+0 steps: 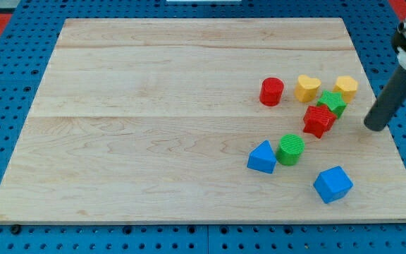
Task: Move the yellow hexagon to the top center of the board
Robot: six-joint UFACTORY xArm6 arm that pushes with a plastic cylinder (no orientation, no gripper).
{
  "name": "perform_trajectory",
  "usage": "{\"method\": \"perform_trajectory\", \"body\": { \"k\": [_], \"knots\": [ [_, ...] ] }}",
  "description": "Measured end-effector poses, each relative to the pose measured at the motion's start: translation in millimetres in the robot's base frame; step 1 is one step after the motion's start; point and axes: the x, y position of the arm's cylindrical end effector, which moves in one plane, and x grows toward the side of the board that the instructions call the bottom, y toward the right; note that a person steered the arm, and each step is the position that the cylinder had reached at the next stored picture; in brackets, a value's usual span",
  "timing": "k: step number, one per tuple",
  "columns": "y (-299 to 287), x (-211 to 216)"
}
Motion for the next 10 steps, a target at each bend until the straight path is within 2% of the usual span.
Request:
{"method": "perform_trajectory", "body": {
  "k": [1,2,4,5,6,7,8,9,10],
  "knots": [
    [14,-20],
    [-9,-27],
    [-16,-54],
    [-29,-87],
    [-54,-127],
    [-113,-134],
    [-150,-133],
    [-215,-133],
    [-246,-120]
  ]
}}
